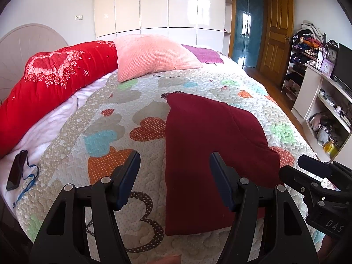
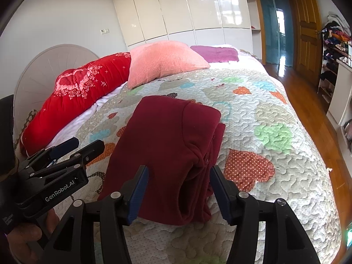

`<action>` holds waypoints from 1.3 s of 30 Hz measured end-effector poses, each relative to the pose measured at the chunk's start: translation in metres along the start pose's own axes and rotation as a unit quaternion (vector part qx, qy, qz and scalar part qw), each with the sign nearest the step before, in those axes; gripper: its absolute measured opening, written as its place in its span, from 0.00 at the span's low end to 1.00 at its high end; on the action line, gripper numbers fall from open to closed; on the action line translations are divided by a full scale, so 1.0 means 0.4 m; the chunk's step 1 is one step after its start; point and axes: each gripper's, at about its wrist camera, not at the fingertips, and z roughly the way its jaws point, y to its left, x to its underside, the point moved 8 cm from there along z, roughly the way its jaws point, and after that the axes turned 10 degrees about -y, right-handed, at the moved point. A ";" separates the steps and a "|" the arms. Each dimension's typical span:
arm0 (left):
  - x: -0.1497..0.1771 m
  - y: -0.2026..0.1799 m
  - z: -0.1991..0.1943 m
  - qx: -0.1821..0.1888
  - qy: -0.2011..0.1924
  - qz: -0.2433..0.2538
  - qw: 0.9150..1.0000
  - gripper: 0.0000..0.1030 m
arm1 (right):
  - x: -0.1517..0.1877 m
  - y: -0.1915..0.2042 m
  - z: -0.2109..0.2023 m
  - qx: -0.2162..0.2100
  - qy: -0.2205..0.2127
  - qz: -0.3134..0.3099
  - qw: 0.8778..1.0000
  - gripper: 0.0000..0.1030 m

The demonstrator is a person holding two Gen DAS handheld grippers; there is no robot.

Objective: Fold small clothes

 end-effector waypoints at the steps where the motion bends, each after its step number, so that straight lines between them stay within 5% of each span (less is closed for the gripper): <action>1: 0.000 0.000 0.000 0.000 0.000 0.000 1.000 0.64 | 0.000 0.000 0.001 0.000 0.000 0.000 1.000 0.56; 39: 0.026 0.009 0.031 -0.001 0.017 -0.007 1.000 0.64 | 0.016 0.011 0.072 -0.002 0.029 -0.008 1.000 0.57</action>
